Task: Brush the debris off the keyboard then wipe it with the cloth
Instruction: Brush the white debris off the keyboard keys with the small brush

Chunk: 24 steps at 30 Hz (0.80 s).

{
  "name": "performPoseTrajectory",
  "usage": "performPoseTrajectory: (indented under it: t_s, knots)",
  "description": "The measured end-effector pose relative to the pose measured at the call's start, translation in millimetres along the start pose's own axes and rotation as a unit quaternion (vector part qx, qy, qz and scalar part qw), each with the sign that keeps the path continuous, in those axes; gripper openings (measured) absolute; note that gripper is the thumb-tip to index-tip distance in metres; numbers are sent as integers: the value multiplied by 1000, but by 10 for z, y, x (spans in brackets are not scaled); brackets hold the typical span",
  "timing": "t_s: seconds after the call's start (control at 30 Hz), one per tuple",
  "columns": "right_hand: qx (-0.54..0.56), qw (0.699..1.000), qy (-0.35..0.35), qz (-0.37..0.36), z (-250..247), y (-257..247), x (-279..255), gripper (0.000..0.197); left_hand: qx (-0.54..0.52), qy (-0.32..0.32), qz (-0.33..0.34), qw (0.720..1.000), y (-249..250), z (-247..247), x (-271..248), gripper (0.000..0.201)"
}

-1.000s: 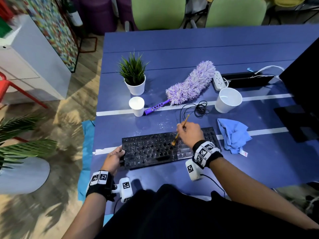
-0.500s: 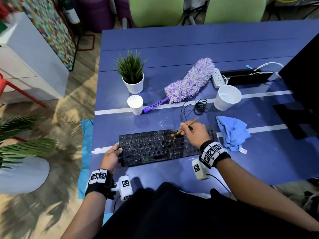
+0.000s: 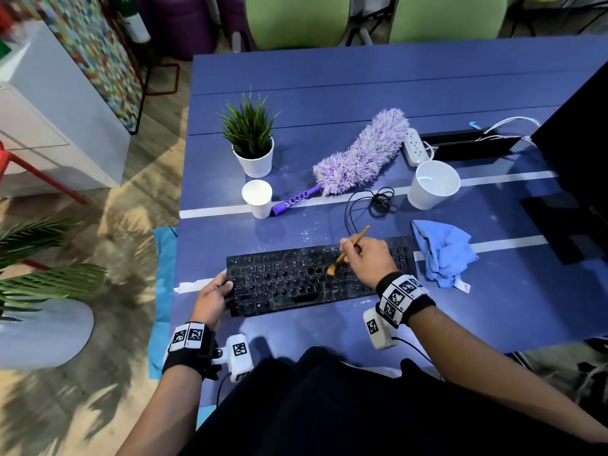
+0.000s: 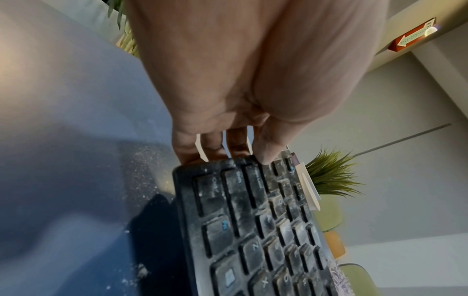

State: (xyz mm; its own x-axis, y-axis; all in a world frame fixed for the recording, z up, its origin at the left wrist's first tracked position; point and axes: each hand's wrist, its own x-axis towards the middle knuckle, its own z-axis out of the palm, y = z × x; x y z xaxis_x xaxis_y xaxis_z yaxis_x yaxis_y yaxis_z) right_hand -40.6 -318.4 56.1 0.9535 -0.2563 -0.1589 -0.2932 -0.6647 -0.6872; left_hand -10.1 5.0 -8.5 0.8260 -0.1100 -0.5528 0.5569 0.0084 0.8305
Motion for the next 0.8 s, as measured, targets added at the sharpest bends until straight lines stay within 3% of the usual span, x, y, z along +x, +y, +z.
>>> performPoseTrajectory:
  t_s: [0.07, 0.13, 0.27, 0.37, 0.5, 0.67, 0.8]
  knots:
    - [5, 1000, 21, -6, -11, -5, -1, 36, -2, -1, 3, 1000, 6, 13, 4, 40]
    - [8, 1000, -20, -18, -4, -59, -3, 33, -3, 2, 3, 1000, -7, 1, -8, 40]
    - [6, 999, -14, -36, 4, -151, 33, 33, -9, 3, 1, 1000, -16, 1, -17, 39]
    - [13, 993, -101, -51, 64, -194, 18, 27, -15, 10, 0, 1000, 1, 12, -50, 39]
    - [14, 998, -27, -51, 94, -170, 13, 30, -10, 9, 2, 1000, 3, 26, -43, 39]
    - [53, 994, -77, -57, 101, -168, -17, 28, -10, 14, -5, 1000, -24, -3, -21, 41]
    - [-118, 991, -50, -33, 43, -169, -15, 42, -7, 8, -6, 1000, -18, -4, -23, 40]
